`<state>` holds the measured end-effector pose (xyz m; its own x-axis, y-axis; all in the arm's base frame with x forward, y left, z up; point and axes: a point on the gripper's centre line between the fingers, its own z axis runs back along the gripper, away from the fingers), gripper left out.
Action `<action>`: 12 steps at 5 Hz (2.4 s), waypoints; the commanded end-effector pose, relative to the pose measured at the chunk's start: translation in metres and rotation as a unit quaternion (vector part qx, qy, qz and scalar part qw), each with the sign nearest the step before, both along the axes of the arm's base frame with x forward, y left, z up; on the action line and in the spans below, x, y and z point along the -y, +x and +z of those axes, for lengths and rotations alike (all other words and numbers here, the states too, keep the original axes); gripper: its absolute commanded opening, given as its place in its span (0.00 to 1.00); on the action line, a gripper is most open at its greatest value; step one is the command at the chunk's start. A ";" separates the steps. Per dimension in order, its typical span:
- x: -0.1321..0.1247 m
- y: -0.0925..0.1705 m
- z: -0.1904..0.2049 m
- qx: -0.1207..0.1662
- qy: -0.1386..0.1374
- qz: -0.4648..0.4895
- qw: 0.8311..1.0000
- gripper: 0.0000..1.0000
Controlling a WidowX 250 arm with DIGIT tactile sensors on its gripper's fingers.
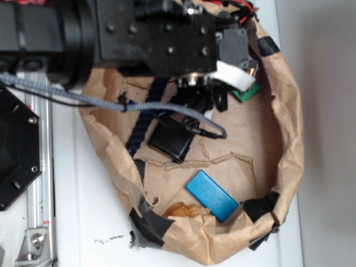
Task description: Grab the green block.
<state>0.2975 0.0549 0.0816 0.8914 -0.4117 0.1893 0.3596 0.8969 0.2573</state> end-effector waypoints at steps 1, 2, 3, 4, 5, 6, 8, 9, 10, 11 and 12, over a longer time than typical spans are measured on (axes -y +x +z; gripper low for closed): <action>-0.019 0.020 0.018 0.032 -0.006 -0.017 0.999 1.00; -0.018 0.026 0.001 0.019 -0.009 -0.040 0.999 1.00; -0.021 0.028 -0.015 0.019 0.000 -0.035 0.999 1.00; 0.030 0.006 -0.016 0.016 -0.061 -0.059 0.996 1.00; 0.043 0.002 -0.014 0.017 -0.063 -0.059 0.996 1.00; 0.044 0.005 -0.013 0.017 -0.068 -0.060 0.996 1.00; 0.018 0.026 -0.022 0.023 -0.061 -0.036 0.997 1.00; 0.004 0.029 -0.027 0.024 -0.054 -0.023 0.998 1.00; -0.011 0.029 -0.021 0.030 -0.055 -0.011 0.998 1.00; -0.026 0.033 -0.020 0.031 -0.066 -0.001 0.997 1.00; -0.025 0.040 -0.028 0.024 -0.071 0.000 0.997 1.00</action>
<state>0.3224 0.0679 0.0336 0.8982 -0.3670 0.2419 0.3556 0.9302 0.0906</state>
